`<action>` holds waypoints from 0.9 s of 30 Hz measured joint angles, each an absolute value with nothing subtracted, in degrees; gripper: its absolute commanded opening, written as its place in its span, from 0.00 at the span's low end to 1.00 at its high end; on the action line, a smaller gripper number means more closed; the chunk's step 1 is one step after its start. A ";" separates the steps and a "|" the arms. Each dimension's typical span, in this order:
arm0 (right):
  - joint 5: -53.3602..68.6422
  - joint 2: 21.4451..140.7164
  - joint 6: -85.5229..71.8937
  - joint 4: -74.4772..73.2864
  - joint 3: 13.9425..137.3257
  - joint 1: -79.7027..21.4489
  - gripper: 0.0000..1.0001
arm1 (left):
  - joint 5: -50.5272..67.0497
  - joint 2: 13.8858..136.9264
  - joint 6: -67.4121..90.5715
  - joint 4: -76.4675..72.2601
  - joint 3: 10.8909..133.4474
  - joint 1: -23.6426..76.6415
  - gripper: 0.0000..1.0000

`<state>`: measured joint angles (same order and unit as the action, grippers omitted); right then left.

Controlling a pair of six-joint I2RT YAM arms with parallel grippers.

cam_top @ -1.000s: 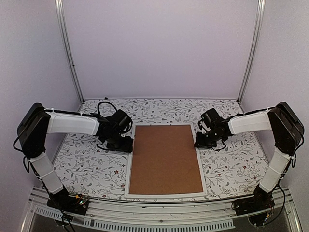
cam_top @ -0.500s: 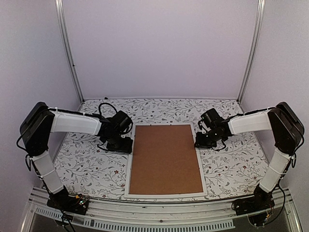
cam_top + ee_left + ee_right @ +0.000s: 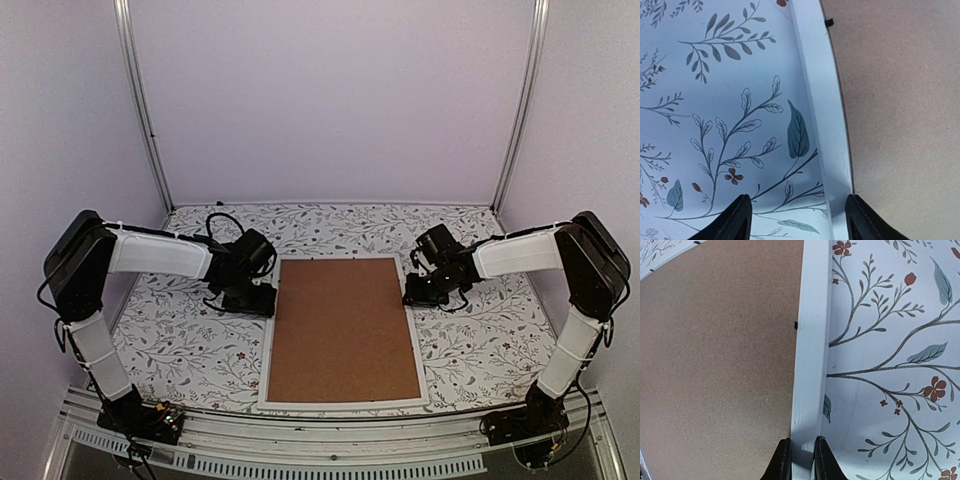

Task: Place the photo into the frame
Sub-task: Press the fastener onto the backboard.

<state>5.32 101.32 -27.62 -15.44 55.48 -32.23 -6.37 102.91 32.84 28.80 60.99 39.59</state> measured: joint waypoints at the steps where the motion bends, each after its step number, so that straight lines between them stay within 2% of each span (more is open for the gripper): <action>1: 5.32 101.32 -27.62 -15.44 55.48 -32.23 0.11 | -6.37 103.00 32.84 28.80 61.04 39.59 0.66; 10: 5.30 101.32 -27.64 -15.44 55.46 -32.21 0.11 | -7.18 104.60 32.80 29.87 63.09 40.40 0.66; 27: 5.54 101.30 -27.88 -14.68 55.11 -32.18 0.11 | -16.62 109.71 35.20 29.17 68.36 47.07 0.66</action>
